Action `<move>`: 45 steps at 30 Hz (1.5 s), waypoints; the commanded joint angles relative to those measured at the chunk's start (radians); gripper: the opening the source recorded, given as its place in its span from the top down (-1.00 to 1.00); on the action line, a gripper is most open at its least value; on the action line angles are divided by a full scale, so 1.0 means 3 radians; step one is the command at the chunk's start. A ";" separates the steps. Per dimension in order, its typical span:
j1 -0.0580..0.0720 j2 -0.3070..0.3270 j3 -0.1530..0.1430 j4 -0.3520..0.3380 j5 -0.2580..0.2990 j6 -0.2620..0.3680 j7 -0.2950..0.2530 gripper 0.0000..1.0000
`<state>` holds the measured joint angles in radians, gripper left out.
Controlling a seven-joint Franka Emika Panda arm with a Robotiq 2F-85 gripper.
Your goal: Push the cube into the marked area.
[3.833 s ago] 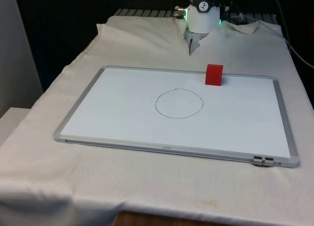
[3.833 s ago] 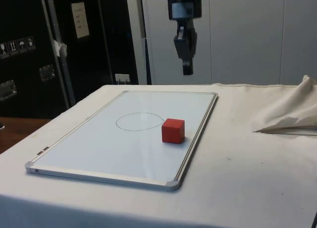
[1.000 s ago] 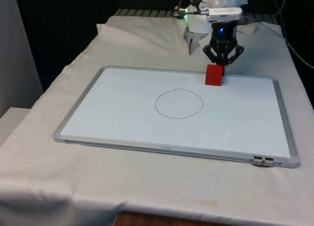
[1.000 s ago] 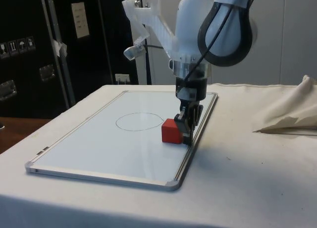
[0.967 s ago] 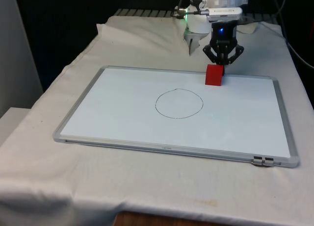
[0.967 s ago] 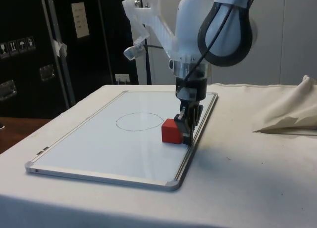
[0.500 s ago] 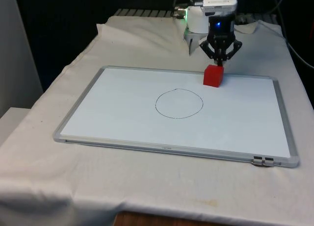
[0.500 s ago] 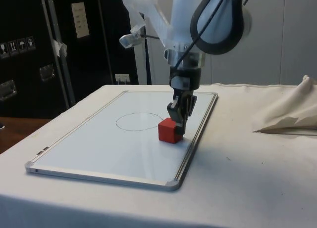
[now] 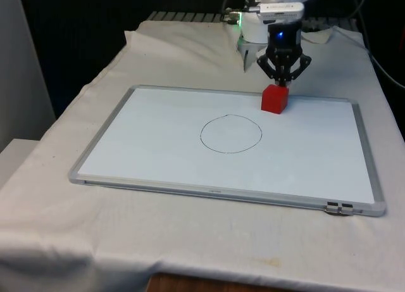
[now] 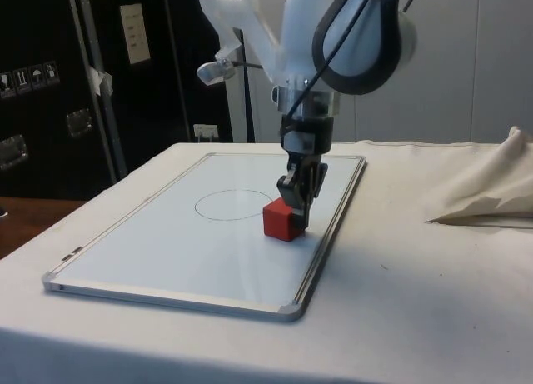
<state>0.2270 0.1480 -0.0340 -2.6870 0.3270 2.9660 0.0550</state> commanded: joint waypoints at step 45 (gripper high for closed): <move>0.0040 0.0363 -0.0293 0.0557 -0.0053 -0.0103 0.0247 0.99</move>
<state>0.2330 0.2460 -0.1050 -2.5230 0.3250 2.9290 0.1140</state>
